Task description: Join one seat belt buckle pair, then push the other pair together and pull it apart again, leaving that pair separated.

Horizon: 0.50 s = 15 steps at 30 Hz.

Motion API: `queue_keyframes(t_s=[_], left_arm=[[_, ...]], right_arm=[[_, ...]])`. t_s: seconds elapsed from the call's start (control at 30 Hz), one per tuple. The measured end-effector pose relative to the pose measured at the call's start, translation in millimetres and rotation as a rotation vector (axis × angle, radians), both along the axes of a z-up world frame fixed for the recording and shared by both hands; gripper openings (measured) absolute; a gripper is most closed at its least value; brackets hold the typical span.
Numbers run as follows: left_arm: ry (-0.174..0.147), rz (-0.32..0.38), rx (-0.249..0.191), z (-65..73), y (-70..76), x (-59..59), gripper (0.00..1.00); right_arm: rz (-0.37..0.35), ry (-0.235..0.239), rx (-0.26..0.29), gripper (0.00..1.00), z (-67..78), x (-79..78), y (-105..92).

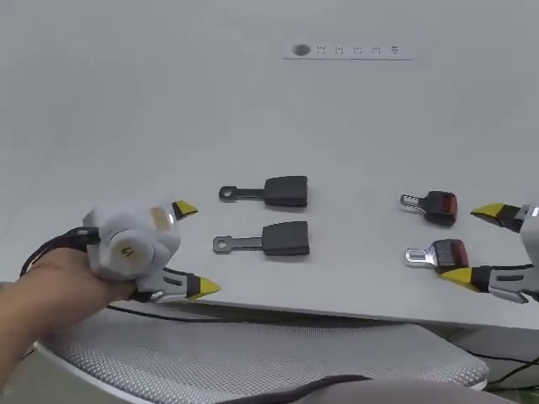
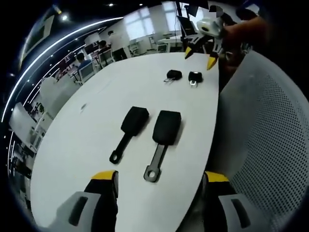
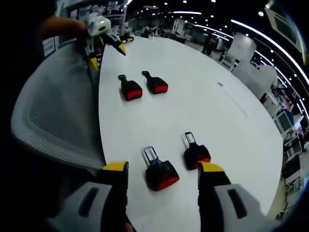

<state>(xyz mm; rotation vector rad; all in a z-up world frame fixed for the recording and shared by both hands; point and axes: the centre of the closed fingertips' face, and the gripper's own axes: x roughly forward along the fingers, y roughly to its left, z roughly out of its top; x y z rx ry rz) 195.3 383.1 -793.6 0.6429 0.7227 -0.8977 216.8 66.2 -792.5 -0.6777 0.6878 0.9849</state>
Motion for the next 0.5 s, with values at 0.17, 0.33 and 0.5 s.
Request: queue_keyframes(t_s=[0.17, 0.33, 0.5], left_arm=[[-0.016, 0.011, 0.003, 0.5, -9.9, 11.3, 0.69], [-0.011, -0.008, -0.004, -3.7, -21.2, 19.5, 0.65], [-0.016, -0.056, 0.002, -9.8, -44.1, 27.9, 0.64]], right_arm=[[0.055, 0.005, -0.038, 0.58, -6.7, -0.8, -0.5], [0.084, 0.024, -0.044, 0.55, -9.9, 0.3, 0.9], [0.105, 0.058, -0.035, 0.50, -15.0, -1.4, 5.0]])
